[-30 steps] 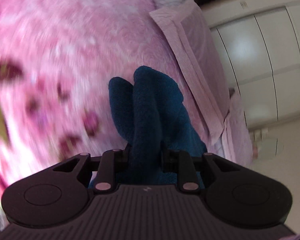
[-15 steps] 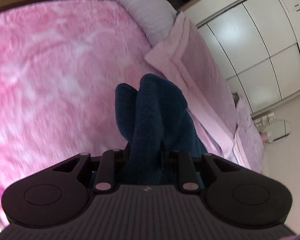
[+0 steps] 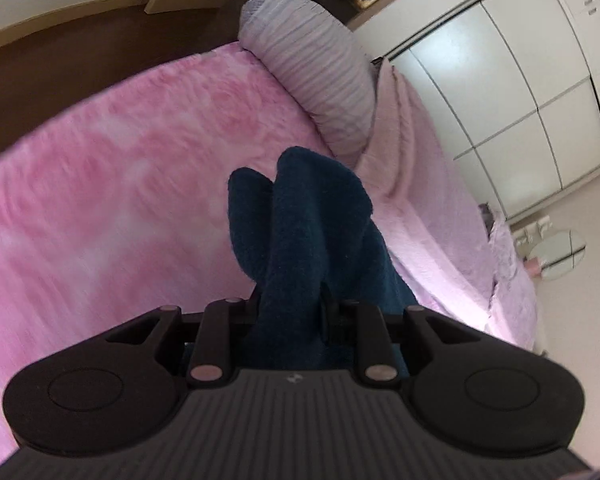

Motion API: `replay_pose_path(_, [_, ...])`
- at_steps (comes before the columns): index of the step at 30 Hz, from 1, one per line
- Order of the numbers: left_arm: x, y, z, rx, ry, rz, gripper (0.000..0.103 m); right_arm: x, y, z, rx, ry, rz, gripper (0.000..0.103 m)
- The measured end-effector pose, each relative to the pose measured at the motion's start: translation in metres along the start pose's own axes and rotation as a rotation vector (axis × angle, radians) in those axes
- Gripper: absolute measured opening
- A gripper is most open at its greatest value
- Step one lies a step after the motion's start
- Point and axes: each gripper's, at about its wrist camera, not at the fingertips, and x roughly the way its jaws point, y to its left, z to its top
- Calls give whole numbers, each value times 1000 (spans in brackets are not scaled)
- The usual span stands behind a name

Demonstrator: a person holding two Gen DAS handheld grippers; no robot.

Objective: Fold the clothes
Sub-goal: 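Carry the lifted sweater bundle with both grippers along the bed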

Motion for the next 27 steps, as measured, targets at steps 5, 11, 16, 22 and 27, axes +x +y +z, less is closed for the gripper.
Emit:
replay_pose_path(5, [4, 45, 32, 9, 23, -2, 19, 67, -7, -24, 47, -28, -17, 36])
replay_pose_path(11, [8, 97, 66, 14, 43, -6, 19, 133, -6, -39, 52, -31, -44, 36])
replay_pose_path(16, [13, 139, 93, 23, 64, -6, 20, 162, -1, -43, -36, -59, -110, 38])
replay_pose_path(22, [-4, 159, 92, 4, 41, 55, 25, 158, 23, -61, -129, -139, -304, 59])
replay_pose_path(27, [-38, 167, 87, -78, 46, 48, 30, 145, 48, -81, -174, -210, -413, 60])
